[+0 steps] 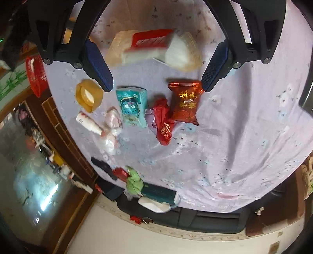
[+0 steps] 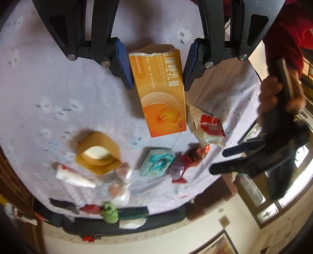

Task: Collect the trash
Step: 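Grasp white-and-red packet with left gripper while right gripper holds orange box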

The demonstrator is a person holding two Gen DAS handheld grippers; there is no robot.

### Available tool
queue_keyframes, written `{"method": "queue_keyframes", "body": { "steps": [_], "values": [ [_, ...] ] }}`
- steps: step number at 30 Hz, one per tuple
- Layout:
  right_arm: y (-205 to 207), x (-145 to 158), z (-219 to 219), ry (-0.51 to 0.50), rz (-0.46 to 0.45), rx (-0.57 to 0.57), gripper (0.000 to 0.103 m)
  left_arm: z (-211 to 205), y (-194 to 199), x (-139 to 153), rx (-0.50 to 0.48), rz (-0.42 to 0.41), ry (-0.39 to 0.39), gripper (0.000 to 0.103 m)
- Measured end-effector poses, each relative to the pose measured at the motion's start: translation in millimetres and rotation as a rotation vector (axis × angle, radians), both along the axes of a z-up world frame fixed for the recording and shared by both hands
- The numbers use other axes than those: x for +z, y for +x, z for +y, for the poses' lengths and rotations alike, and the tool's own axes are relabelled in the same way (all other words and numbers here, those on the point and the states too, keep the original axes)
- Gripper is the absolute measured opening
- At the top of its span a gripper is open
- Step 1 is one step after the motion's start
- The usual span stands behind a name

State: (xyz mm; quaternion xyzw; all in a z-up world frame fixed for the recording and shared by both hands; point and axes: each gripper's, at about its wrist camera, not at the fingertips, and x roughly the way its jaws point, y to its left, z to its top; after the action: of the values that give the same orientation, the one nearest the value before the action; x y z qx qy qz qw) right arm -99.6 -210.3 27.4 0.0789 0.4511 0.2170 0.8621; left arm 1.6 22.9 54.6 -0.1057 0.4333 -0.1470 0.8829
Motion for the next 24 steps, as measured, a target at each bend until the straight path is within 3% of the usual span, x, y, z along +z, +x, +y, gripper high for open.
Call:
{"method": "queue_keyframes", "body": {
  "steps": [6,12,14,18,21,24],
  "values": [
    [-14.8,12.7,-35.3,0.031,-0.036,-0.089,0.055,-19.6,4.2,-28.7,-0.112,0.066,0.138,0.091],
    [-19.5,13.5,-47.9,0.086,-0.039,-0.113,0.055,-38.1,-33.6,-39.4,-0.243,0.118,0.079,0.091],
    [-20.6,13.6,-50.5,0.095,-0.042,-0.121,0.055,-53.0,-61.1,-35.2,-0.343,0.101,0.058,0.091],
    [-25.8,16.7,-58.8,0.103,-0.058,-0.14,0.055,-62.3,-96.6,-16.1,-0.433,0.039,0.027,0.091],
    [-28.7,18.5,-67.5,0.116,-0.062,-0.158,0.055,-58.8,-94.9,1.4,-0.399,-0.041,0.085,0.091],
    [-29.7,18.9,-74.1,0.13,-0.061,-0.176,0.055,-54.1,-64.9,9.5,-0.36,-0.053,0.111,0.091]
  ]
}}
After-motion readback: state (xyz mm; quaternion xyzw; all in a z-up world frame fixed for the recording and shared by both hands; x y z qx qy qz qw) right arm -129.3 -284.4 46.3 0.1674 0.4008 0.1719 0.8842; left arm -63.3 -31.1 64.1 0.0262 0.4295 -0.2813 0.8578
